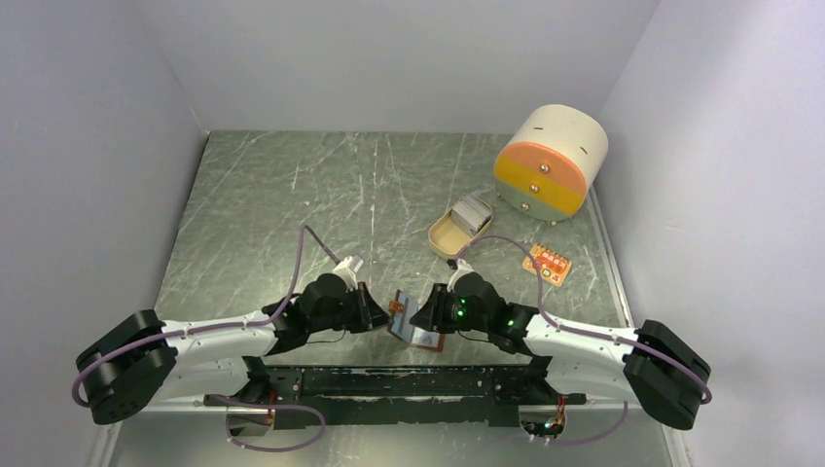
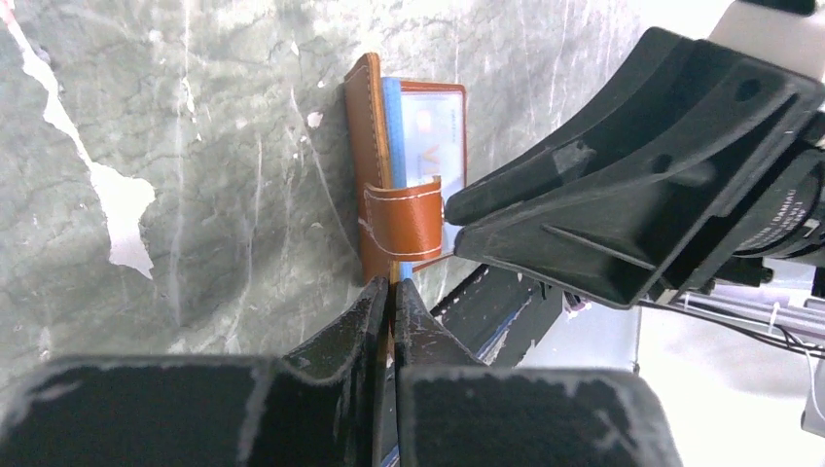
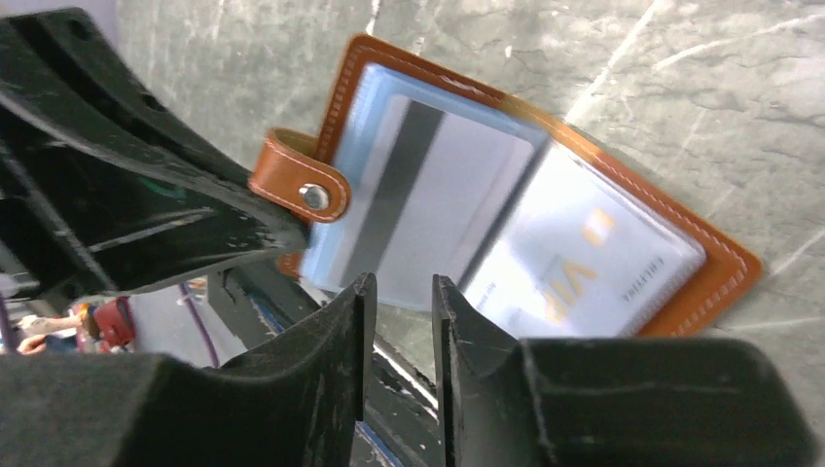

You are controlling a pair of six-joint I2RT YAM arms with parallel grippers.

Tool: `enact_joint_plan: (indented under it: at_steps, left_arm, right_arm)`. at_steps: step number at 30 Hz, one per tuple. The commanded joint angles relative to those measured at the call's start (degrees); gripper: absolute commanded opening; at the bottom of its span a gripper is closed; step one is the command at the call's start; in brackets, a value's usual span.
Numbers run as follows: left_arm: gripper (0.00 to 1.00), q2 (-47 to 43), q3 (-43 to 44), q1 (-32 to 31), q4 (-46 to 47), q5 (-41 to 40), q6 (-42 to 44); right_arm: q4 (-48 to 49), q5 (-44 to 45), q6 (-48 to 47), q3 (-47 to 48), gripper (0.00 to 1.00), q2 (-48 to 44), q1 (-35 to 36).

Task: Put the credit cards into the card holder
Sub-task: Turn over the card slot in the card holder.

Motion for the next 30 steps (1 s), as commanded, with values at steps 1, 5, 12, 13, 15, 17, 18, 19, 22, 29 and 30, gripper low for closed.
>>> enact_joint_plan:
  at_steps: [1,5,12,13,15,17,18,19,22,29,30]
  left_arm:
    - [0.09,-2.2,4.3,-0.7,-7.3,-4.4,2.4]
    - [0.09,-2.5,5.6,-1.8,-7.7,-4.4,2.7]
    - [0.21,0.7,4.3,-2.3,-2.5,-1.3,0.4]
    - [0.24,1.5,4.5,-2.2,-2.5,-1.1,0.4]
    - [0.27,2.4,5.0,-2.2,-2.3,-0.8,0.8]
    - [0.29,3.3,5.3,-2.2,-1.8,-0.7,0.9]
    - [0.3,3.7,5.4,-2.2,-1.6,-0.6,0.9]
    - [0.3,4.1,5.6,-2.2,-1.5,-0.5,1.0]
    - [0.23,5.1,5.4,-2.2,0.0,0.1,1.3]
    - [0.17,2.7,2.8,-2.2,8.3,3.2,2.8]
    - [0.19,2.4,2.5,-2.2,8.7,3.2,2.8]
  right_arm:
    - [-4.0,2.8,-1.6,1.2,0.29,1.4,-0.1]
    - [0.1,2.9,-3.1,1.8,0.21,5.7,-0.1]
    - [6.9,1.7,-5.3,2.3,0.16,13.4,-0.2]
    - [7.5,1.4,-5.5,2.2,0.15,14.2,-0.2]
    - [8.9,1.2,-5.5,1.6,0.15,15.0,-0.2]
    - [9.9,1.2,-5.4,1.0,0.15,15.6,-0.2]
    - [10.1,1.1,-5.5,0.8,0.15,15.9,-0.2]
    - [10.3,1.1,-5.4,0.7,0.15,16.0,-0.2]
    - [11.3,1.2,-5.4,-0.1,0.15,16.3,-0.2]
    - [14.4,0.0,-6.5,0.2,0.15,19.2,-0.5]
    - [14.5,-0.2,-6.7,0.4,0.15,19.7,-0.6]
